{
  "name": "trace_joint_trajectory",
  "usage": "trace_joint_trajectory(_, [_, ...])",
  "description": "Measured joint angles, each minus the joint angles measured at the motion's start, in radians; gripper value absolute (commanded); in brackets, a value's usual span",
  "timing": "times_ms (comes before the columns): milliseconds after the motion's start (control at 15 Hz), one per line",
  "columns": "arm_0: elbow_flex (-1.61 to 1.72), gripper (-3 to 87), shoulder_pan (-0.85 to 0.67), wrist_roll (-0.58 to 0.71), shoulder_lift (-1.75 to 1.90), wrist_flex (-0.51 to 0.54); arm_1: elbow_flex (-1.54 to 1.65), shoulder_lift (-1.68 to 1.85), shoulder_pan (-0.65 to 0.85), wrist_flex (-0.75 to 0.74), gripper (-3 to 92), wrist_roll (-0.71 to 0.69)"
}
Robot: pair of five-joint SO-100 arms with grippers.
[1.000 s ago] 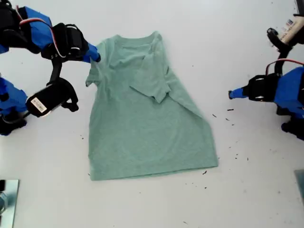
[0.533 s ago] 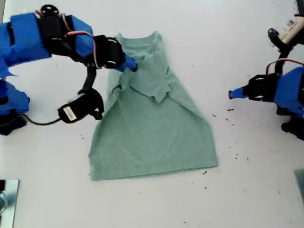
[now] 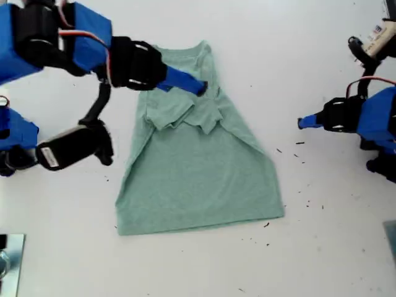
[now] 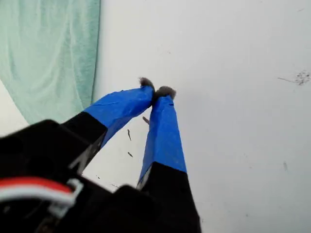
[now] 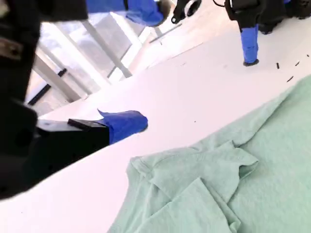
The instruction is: Fold t shirt
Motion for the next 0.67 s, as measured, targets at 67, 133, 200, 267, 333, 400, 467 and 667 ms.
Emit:
trace_joint_trajectory(67, [0.215, 14.6, 0.0, -0.026, 0.158, -0.078, 0.0, 0.0, 0.0, 0.0, 2.5, -0.015])
trace_joint_trajectory(133, [0.462, 8.4, 0.0, -0.055, 0.324, -0.156, 0.0, 0.0, 0.0, 0.0, 2.5, -0.031])
trace_joint_trajectory(200, [0.703, 3.5, 0.0, -0.08, 0.479, -0.227, 0.0, 0.0, 0.0, 0.0, 2.5, -0.043])
trace_joint_trajectory(267, [0.92, 2.1, 0.0, -0.141, 0.594, -0.268, 0.0, 0.0, 0.0, 0.0, 2.5, -0.044])
trace_joint_trajectory(333, [1.106, -0.1, 0.0, -0.21, 0.676, -0.299, 0.0, 0.0, -0.005, 0.0, 2.5, -0.044])
trace_joint_trajectory(400, [1.258, -0.2, 0.0, -0.267, 0.761, -0.321, 0.0, 0.0, -0.021, 0.0, 2.5, -0.044])
trace_joint_trajectory(467, [1.379, -0.2, 0.0, -0.31, 0.854, -0.327, -0.005, 0.0, -0.043, 0.0, 2.5, -0.043])
trace_joint_trajectory(667, [1.479, -0.2, -0.037, -0.337, 1.039, -0.255, -0.15, -0.084, -0.15, 0.006, 2.5, -0.012])
